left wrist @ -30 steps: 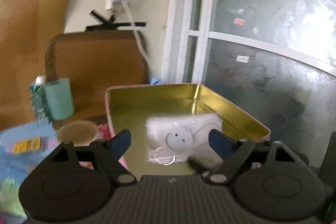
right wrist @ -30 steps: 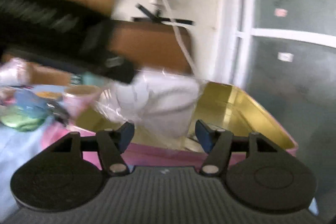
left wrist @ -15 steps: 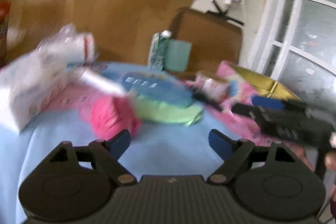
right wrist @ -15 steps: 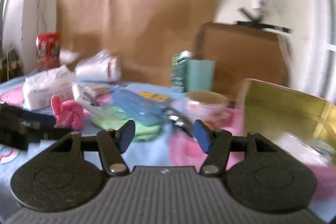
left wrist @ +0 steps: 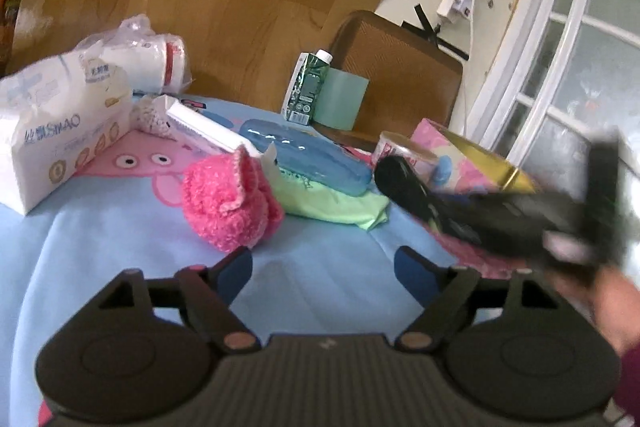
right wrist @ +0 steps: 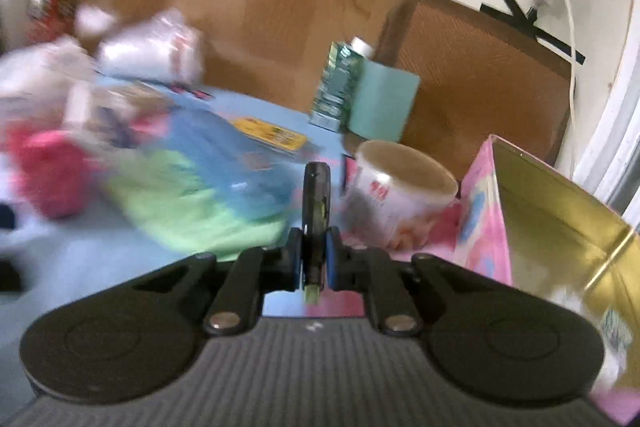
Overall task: Organize soft objects
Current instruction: 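Grasp the black pen with the right gripper and drop it into the tin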
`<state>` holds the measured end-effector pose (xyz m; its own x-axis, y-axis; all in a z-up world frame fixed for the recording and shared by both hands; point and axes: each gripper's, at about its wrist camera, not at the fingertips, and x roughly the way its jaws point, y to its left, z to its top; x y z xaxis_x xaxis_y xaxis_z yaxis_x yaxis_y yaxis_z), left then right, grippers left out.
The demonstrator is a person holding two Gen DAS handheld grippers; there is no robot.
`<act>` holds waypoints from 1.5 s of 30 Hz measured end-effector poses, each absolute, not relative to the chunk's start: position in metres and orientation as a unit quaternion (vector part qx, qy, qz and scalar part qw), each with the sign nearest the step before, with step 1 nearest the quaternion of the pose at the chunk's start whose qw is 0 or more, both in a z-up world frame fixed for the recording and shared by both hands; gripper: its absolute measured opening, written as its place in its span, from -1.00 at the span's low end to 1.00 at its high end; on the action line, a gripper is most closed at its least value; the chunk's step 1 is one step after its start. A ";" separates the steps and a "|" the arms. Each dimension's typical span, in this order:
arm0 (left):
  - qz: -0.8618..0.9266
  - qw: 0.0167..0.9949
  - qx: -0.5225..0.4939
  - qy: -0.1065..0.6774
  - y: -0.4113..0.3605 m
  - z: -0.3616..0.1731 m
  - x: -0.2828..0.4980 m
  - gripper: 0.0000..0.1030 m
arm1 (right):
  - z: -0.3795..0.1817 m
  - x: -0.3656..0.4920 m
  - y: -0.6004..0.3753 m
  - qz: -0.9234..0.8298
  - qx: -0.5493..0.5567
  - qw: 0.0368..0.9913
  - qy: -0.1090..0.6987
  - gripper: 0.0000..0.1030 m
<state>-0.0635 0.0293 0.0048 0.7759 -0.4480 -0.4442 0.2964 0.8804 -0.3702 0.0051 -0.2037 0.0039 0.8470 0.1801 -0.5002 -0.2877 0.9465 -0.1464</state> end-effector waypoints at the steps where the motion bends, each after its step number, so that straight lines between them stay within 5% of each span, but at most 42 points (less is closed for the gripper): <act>1: -0.214 0.925 -0.153 0.273 0.033 0.006 -0.062 0.62 | 0.007 -0.011 -0.213 0.147 -0.065 0.953 0.258 -0.72; 5: -0.309 0.866 -0.239 0.313 0.022 0.007 -0.055 0.62 | 0.001 -0.071 -0.259 0.242 0.134 0.916 0.291 -0.72; 9: -0.382 0.809 -0.270 0.355 -0.017 0.005 -0.043 0.62 | -0.018 -0.096 -0.287 0.260 0.220 0.891 0.301 -0.72; 13: -0.371 0.824 -0.225 0.365 -0.057 0.014 -0.036 0.00 | -0.017 -0.103 -0.301 0.225 0.217 0.907 0.281 -0.71; 14: -0.382 0.822 -0.222 0.360 -0.066 0.022 -0.033 -0.03 | -0.014 -0.104 -0.309 0.220 0.223 0.910 0.271 -0.71; 22: -0.446 0.832 -0.147 0.295 -0.173 0.095 -0.004 -0.02 | 0.027 -0.107 -0.366 0.144 0.246 0.947 0.151 -0.71; 28: -0.404 0.851 -0.110 0.315 -0.228 0.083 0.027 0.06 | 0.019 -0.057 -0.378 0.065 0.190 0.967 0.154 -0.61; 30: -0.379 0.855 -0.115 0.334 -0.225 0.074 0.032 0.06 | 0.009 -0.049 -0.380 0.030 0.166 0.972 0.166 -0.32; 38: -0.315 0.905 -0.113 0.262 -0.103 0.062 -0.023 0.19 | 0.025 -0.088 -0.374 0.058 0.188 0.974 0.109 -0.32; 45: -0.185 0.926 -0.104 0.313 -0.022 0.013 -0.034 0.19 | 0.018 -0.046 -0.272 0.179 0.095 0.963 0.177 -0.32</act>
<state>-0.0344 -0.0217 0.0131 0.7351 -0.4084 -0.5411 0.2782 0.9096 -0.3086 -0.0457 -0.2723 0.0181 0.8731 0.3779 -0.3080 -0.3107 0.9182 0.2457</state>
